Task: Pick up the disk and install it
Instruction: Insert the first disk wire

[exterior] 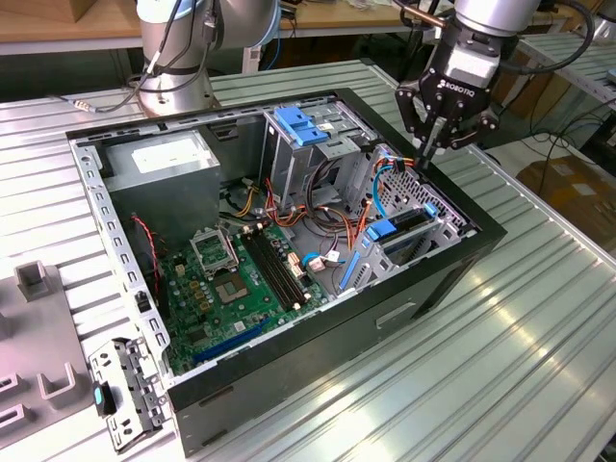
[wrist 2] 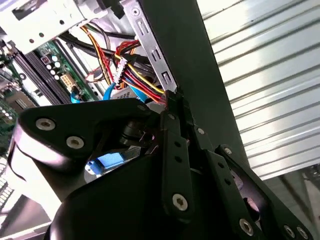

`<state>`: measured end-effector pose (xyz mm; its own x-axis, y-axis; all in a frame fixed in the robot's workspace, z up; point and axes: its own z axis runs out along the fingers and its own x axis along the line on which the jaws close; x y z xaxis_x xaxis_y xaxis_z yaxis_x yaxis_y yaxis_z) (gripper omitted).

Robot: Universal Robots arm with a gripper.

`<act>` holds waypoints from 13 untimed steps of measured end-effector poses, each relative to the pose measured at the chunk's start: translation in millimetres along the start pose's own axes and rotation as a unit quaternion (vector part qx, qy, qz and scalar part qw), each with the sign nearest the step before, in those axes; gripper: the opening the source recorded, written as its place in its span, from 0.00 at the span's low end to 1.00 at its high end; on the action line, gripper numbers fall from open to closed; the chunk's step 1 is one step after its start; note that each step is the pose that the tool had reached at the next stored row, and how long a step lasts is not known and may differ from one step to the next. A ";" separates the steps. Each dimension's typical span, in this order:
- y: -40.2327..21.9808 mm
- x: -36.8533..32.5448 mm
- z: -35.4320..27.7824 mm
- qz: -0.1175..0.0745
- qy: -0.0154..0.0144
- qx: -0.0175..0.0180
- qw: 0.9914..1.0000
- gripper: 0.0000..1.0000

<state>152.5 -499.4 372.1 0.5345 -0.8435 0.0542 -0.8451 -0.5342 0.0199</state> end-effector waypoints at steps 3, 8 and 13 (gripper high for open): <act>0.0 0.0 0.0 0.029 -0.001 -0.002 1.000 0.17; 0.0 0.0 0.0 0.066 -0.001 -0.004 0.998 0.17; 2.9 -1.8 0.0 0.075 -0.002 -0.004 0.997 0.17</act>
<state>149.1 -499.4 372.1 0.4012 -0.9144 0.0540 -0.9160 -0.4008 0.0200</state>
